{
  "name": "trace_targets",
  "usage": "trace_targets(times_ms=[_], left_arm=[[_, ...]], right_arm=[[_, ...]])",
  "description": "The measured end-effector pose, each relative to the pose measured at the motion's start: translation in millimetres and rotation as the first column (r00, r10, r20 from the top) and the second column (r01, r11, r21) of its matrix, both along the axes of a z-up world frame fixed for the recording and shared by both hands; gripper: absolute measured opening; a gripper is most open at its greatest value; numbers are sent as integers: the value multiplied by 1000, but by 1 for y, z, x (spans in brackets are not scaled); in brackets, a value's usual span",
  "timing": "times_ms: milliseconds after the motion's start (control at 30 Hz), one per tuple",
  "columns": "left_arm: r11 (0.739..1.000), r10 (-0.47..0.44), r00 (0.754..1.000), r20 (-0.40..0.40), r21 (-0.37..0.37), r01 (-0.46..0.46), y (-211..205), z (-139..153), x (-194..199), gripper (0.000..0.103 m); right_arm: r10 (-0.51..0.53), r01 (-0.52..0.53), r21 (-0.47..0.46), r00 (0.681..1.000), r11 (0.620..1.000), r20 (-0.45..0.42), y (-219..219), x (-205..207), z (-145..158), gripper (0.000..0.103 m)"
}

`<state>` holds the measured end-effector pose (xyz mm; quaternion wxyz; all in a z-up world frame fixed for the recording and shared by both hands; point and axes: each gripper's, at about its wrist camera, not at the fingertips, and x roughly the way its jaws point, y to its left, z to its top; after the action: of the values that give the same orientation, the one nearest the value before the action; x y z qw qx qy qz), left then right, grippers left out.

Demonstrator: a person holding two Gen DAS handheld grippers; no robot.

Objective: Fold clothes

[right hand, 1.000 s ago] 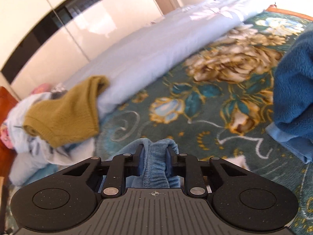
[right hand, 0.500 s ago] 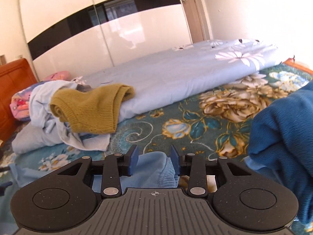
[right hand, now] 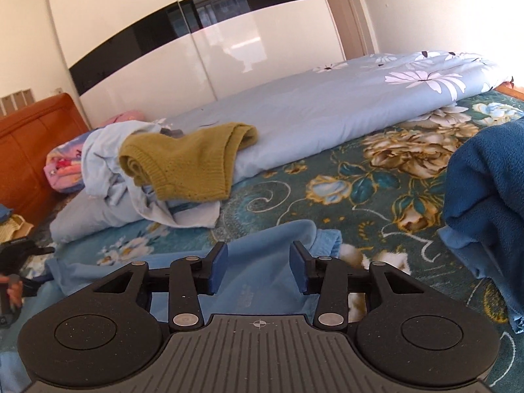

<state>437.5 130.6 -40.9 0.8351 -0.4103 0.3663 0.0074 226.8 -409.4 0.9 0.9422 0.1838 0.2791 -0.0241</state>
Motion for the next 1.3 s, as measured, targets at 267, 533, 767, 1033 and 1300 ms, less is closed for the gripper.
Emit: trace_targets(times_ms=[267, 533, 767, 1033, 1300], left_arm=[[995, -85, 948, 306, -28, 98, 8, 48, -38, 1], [995, -41, 999, 34, 93, 38, 58, -1, -68, 9], [996, 87, 996, -12, -7, -87, 104, -30, -110, 26], [993, 58, 997, 47, 103, -62, 92, 15, -80, 45], [950, 74, 997, -13, 305, -67, 58, 7, -38, 53]], right_arm=[[-8, 8, -8, 1000, 1000, 0, 2, -18, 15, 39], [11, -11, 18, 1000, 1000, -2, 19, -24, 17, 40], [68, -69, -29, 997, 997, -22, 36, -25, 22, 42], [58, -61, -25, 994, 998, -91, 42, -2, 2, 43], [67, -74, -31, 982, 997, -179, 51, 11, -36, 43]])
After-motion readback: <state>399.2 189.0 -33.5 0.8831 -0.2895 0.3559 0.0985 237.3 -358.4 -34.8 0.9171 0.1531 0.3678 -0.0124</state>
